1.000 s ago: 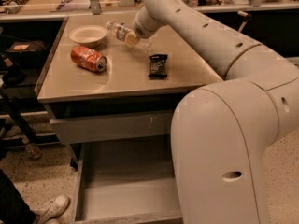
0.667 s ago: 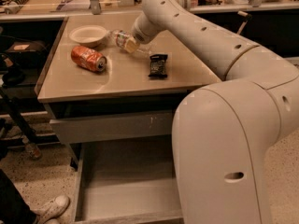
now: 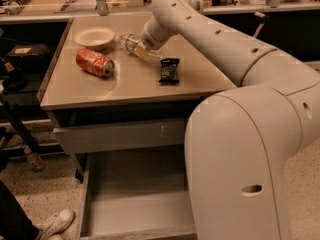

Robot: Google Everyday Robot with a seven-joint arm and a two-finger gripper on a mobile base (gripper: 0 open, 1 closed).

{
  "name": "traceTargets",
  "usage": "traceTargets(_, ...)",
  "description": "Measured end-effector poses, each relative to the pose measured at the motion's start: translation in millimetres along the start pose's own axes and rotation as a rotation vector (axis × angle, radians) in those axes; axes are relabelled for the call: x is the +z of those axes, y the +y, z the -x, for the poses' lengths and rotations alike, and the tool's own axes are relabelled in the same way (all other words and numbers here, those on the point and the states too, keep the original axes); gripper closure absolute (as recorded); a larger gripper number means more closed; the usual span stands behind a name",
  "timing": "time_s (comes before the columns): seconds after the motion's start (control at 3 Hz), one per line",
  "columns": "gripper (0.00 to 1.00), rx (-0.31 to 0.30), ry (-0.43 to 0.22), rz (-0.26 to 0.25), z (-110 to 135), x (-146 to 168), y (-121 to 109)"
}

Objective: Pick water bottle from middle drawer and place on counter

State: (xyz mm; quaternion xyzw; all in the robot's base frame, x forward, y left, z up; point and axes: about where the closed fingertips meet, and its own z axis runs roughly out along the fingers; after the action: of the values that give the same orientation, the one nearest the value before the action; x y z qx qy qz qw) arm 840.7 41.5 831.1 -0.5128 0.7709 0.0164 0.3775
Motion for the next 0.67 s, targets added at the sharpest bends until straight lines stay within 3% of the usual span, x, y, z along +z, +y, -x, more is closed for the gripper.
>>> traceTargets(0.67, 0.35, 0.0, 0.0, 0.0, 0.0, 0.1, 0.0)
